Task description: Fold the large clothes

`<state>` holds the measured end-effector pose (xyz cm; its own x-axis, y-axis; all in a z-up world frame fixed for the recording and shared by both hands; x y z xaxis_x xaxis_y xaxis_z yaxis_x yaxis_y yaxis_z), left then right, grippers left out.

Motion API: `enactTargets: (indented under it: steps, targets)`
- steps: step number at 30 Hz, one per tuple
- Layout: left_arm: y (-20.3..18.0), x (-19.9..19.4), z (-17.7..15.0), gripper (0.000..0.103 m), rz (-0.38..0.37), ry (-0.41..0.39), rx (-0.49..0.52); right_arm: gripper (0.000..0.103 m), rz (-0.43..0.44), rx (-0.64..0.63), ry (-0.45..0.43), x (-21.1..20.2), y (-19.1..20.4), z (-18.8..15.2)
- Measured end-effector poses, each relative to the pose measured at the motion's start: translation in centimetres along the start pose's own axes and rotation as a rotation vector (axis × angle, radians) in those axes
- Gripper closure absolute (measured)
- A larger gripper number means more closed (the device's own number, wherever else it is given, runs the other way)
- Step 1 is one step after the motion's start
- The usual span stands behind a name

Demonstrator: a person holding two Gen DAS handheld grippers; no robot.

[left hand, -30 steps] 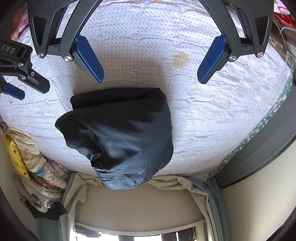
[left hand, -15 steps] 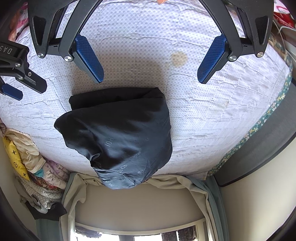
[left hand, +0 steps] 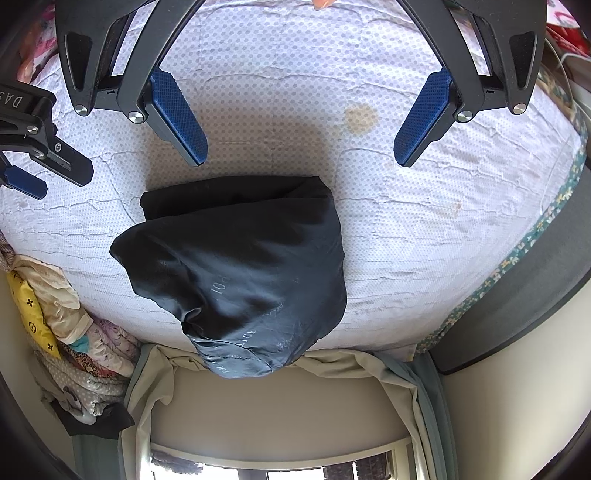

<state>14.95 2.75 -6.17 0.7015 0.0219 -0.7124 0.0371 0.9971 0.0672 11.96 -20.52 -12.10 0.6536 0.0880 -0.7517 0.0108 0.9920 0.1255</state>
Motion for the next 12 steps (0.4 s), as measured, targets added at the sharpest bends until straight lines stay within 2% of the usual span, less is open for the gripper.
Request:
enactTargets:
  steps: [12]
  targets:
    - [-0.25, -0.42, 0.01, 0.001, 0.022, -0.033, 0.042, 0.000, 0.010, 0.006, 0.017, 0.24, -0.07, -0.13]
Point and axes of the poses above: each gripper's, at about its wrist camera, not at the fingertips, and x roughly the way its jaws point, y to its left, z to its top, the point moved 8 cm from there along x, roughly the way its jaws point, and after that the axes turned 3 degrees about -z, right-handed, at the moved point
